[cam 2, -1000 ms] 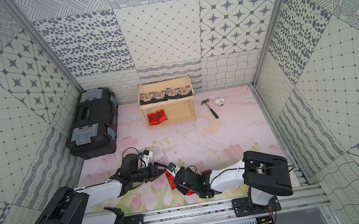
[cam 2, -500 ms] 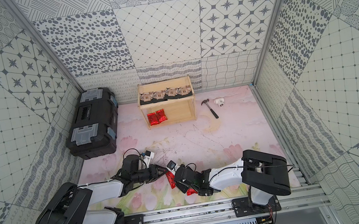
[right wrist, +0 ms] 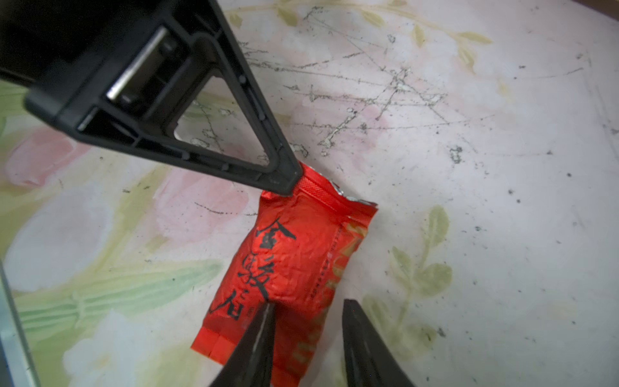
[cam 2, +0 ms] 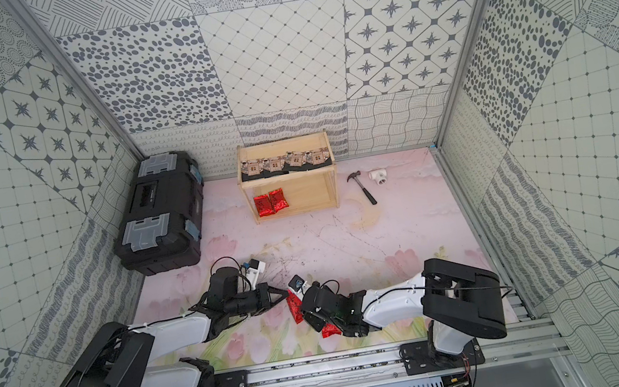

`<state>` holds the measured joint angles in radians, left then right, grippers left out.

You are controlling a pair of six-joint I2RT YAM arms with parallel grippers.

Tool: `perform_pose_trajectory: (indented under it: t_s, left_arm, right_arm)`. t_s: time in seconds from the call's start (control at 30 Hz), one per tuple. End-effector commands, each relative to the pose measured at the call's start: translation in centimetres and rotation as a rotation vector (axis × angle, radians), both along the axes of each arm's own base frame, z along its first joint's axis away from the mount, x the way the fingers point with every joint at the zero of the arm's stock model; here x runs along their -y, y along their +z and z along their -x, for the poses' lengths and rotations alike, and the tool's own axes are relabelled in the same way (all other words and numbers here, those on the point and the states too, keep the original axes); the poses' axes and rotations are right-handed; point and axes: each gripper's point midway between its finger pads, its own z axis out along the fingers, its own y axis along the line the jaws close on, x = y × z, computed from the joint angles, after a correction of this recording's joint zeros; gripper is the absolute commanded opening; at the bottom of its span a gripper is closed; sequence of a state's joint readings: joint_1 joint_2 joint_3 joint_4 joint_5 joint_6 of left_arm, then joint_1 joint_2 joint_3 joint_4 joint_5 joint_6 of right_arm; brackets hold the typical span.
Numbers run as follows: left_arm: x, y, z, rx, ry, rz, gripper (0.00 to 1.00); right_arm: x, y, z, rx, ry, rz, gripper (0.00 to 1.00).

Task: Place the tea bags on the shelf by color
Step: Pick up the tea bag from the center of the board.

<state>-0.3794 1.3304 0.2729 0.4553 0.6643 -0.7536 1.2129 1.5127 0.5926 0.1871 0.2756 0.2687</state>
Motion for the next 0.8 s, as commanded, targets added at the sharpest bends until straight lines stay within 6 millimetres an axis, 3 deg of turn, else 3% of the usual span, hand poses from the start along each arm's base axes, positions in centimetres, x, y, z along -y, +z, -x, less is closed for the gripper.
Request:
perform_pose_trajectory:
  t_s: [0.0, 0.13, 0.23, 0.4, 0.57, 0.77]
  left_arm:
    - [-0.4, 1.2, -0.5, 0.031, 0.039, -0.011, 0.0]
    - [-1.2, 3.9, -2.3, 0.08, 0.163, 0.003, 0.0]
    - [-2.2, 6.3, -4.3, 0.122, 0.279, 0.005, 0.0]
    - [-2.6, 9.0, -7.1, 0.135, 0.385, 0.08, 0.0]
    - [-2.4, 10.7, -9.4, 0.109, 0.405, 0.21, 0.0]
    - [-2.3, 11.4, -10.4, 0.091, 0.413, 0.274, 0.0]
  right_arm:
    - [-0.3, 6.0, -1.9, 0.064, -0.058, -0.174, 0.41]
    - [1.4, 10.2, -3.9, 0.017, -0.203, -0.396, 0.46]
    - [2.7, 12.1, -5.0, -0.087, -0.321, -0.599, 0.46]
    - [4.8, 11.0, -7.5, -0.361, -0.532, -0.857, 0.46]
    - [4.8, 9.9, -8.1, -0.566, -0.546, -1.068, 0.47]
    - [4.3, 9.7, -8.7, -0.662, -0.509, -1.17, 0.5]
